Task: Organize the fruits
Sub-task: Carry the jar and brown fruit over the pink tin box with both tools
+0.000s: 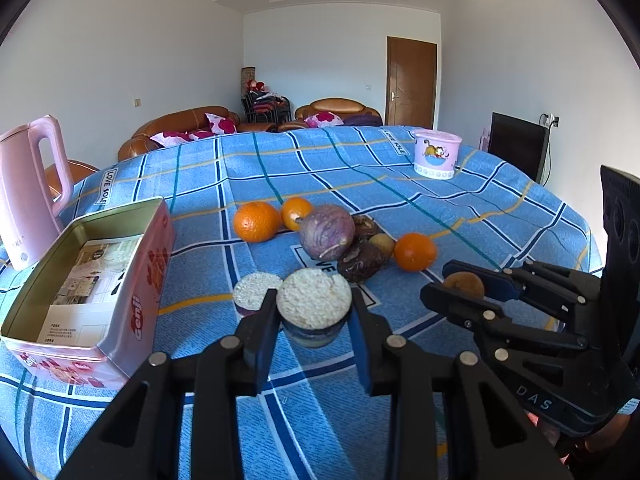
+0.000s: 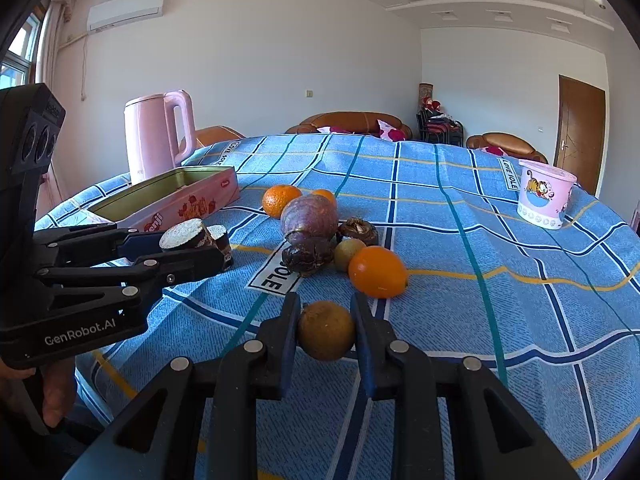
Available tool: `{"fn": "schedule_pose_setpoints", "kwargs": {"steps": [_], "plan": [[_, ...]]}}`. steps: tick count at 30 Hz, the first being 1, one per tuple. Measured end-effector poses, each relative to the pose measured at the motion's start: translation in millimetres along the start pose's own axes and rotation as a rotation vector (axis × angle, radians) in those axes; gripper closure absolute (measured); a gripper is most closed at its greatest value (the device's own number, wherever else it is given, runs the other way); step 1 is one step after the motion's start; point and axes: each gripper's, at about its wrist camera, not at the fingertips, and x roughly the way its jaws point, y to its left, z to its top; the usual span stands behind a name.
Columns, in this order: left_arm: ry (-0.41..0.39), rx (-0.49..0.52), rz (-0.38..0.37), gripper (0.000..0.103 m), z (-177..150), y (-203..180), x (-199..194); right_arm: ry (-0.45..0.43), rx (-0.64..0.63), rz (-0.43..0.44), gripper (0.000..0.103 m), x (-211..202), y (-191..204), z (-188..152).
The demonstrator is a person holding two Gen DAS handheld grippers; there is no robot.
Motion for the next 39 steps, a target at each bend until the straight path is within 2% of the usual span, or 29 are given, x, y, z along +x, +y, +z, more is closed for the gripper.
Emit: {"fn": "schedule_pose_setpoints", "kwargs": {"steps": [21,39], "plan": [[-0.075,-0.003,0.061,0.068,6.3,10.3,-17.9,-0.065,-0.031,0.034,0.075,-4.3,14.5,28.6],[-0.097,-0.042,0.102,0.068,9.3,28.3,-26.7,-0.104,-0.083,0.070,0.075,-3.7,36.1,54.0]]}}
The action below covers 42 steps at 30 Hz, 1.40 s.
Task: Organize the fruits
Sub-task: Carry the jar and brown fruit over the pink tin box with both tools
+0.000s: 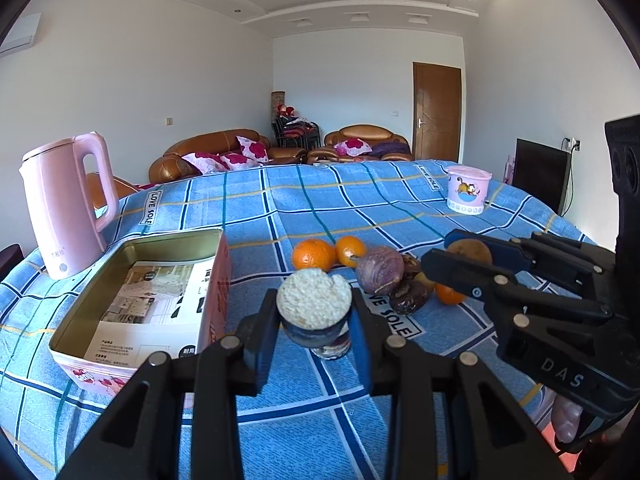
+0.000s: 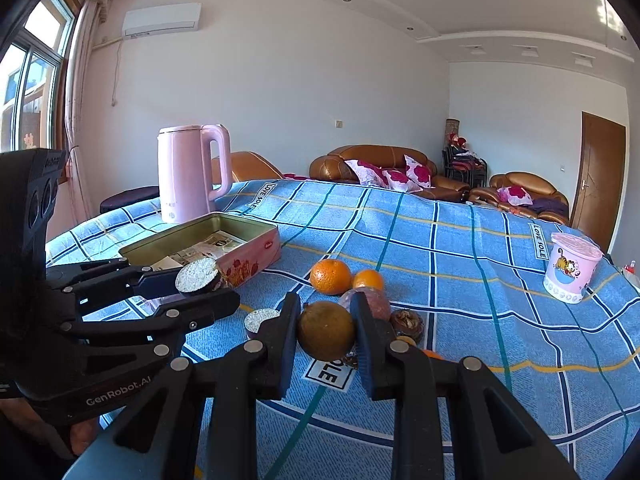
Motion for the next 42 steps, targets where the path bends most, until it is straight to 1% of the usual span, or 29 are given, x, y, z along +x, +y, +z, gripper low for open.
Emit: {"fn": "schedule_pose_setpoints", "kwargs": {"steps": [14,27,42], "plan": [[-0.014,-0.050,0.048,0.068,7.1,29.2,-0.8,-0.027,-0.059,0.018,0.075,7.6,15.9,28.0],[-0.010,-0.089,0.106,0.068,11.6,62.6,2.5,-0.029,-0.107,0.071,0.075,32.1,36.2,54.5],[0.013,-0.112,0.179,0.068,21.6,105.2,17.4,0.005,-0.155,0.125,0.075,69.8,60.8,85.3]]}}
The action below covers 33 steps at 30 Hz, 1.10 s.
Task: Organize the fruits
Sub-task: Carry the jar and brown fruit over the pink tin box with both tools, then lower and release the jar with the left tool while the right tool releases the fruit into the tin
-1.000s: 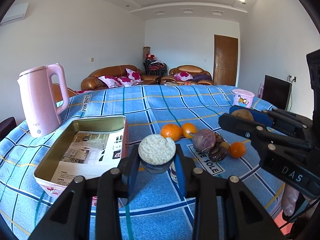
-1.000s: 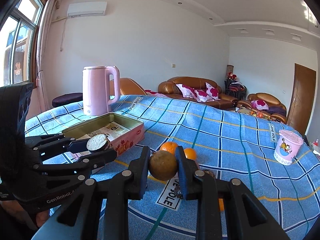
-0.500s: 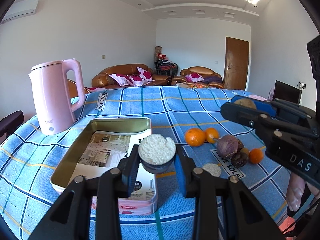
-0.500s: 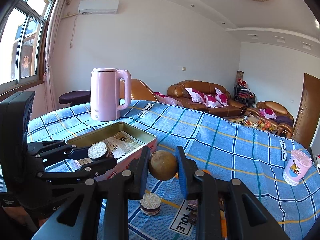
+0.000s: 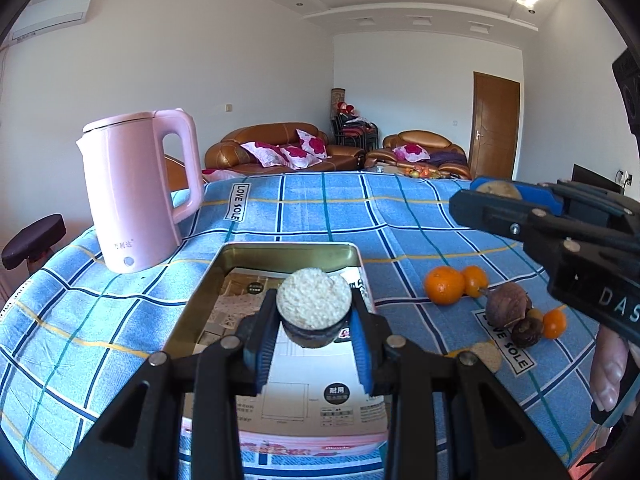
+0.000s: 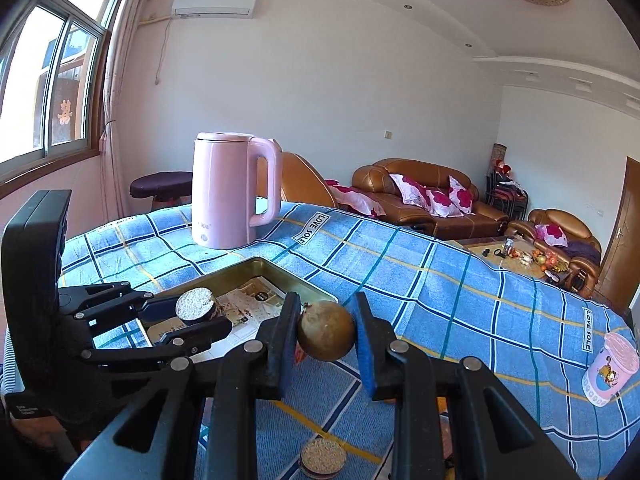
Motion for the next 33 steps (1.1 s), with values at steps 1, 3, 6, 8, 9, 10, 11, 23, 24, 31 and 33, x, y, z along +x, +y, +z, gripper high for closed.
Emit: {"fn": "schedule_pose_setpoints", "kwargs": {"steps": [1,3,6,8,9,10,11,23,24,31,33], "plan": [[0.004,-0.001,0.002,0.068,1.0,2.1,2.1,0.005,-0.003,0.005,0.075,3.5,1.0,1.8],[0.012,0.000,0.005,0.068,2.1,5.7,6.7,0.015,-0.007,0.017,0.075,11.3,3.9,5.5],[0.018,0.008,0.018,0.068,4.2,10.1,11.6,0.032,-0.014,0.033,0.075,22.8,6.7,9.7],[0.026,0.011,0.023,0.068,5.5,12.9,15.5,0.045,-0.010,0.046,0.075,31.3,6.9,12.0],[0.030,0.009,0.023,0.068,6.0,14.8,18.1,0.053,-0.009,0.051,0.075,35.7,7.3,13.0],[0.035,0.008,0.023,0.068,6.4,16.3,20.3,0.059,-0.010,0.053,0.075,39.8,8.4,13.8],[0.041,0.007,0.024,0.068,6.8,17.8,22.2,0.066,-0.012,0.055,0.075,43.7,9.4,14.1],[0.106,0.023,0.040,0.068,10.5,31.7,45.6,0.138,-0.008,0.079,0.075,84.9,16.4,9.5],[0.112,0.024,0.042,0.068,10.9,33.2,47.5,0.144,-0.004,0.081,0.075,88.1,16.0,8.5],[0.164,0.035,0.043,0.068,11.8,38.8,59.4,0.178,0.015,0.085,0.075,108.9,13.9,3.2],[0.181,0.037,0.041,0.068,12.0,39.8,63.2,0.187,0.020,0.085,0.075,114.2,14.4,1.5]]}}
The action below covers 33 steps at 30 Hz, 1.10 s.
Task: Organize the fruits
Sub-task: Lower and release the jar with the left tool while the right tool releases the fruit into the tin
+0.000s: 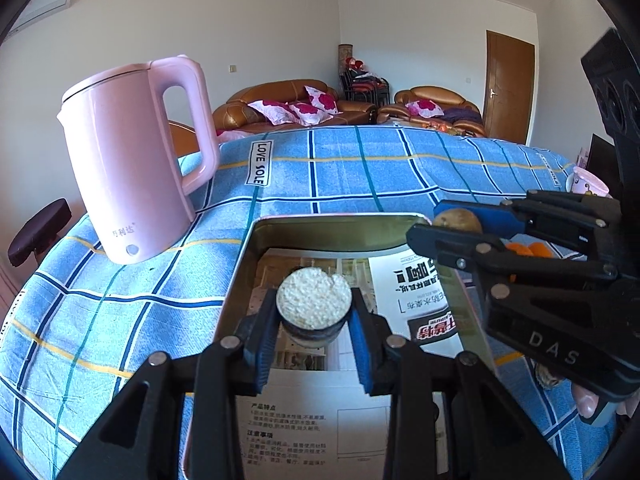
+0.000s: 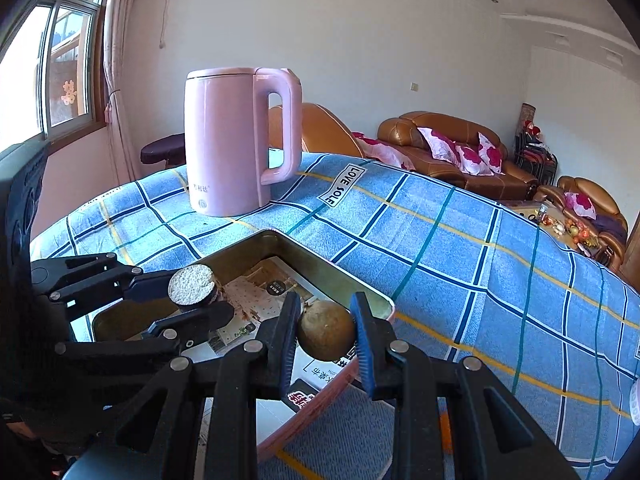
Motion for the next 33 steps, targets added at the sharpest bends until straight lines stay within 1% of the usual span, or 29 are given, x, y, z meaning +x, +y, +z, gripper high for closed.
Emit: {"fn": "schedule_pose_setpoints", "kwargs": {"steps": [6,9,20,25,26,29,31,32,33], "plan": [[0.028,0.004,0.007,0.068,2.4,2.2,6.5,0.018,0.017,0.005,0.075,9.9,-1.3,-0.9],[0.037,0.010,0.012,0.068,2.6,1.6,8.3,0.021,0.004,-0.004,0.075,10.5,0.3,-0.2],[0.079,0.030,0.027,0.068,3.3,1.3,16.9,0.111,-0.023,-0.012,0.075,25.6,4.9,-0.1],[0.088,0.035,0.032,0.067,3.4,0.6,17.0,0.130,-0.048,-0.018,0.075,28.8,9.8,-0.1],[0.081,0.033,0.038,0.065,3.8,0.8,15.7,0.133,-0.051,-0.020,0.075,29.4,10.5,-0.2],[0.073,0.039,0.059,0.056,4.1,0.5,13.4,0.138,-0.048,-0.030,0.075,30.2,10.4,-0.5],[0.069,0.034,0.059,0.052,3.6,1.4,9.7,0.143,-0.044,-0.046,0.071,30.1,9.0,-1.6],[0.061,0.028,0.051,0.047,3.0,2.5,6.5,0.135,-0.035,-0.051,0.067,27.6,7.6,-2.0],[0.053,0.021,0.045,0.039,2.3,3.2,2.8,0.123,-0.029,-0.057,0.064,23.9,6.0,-2.6]]}}
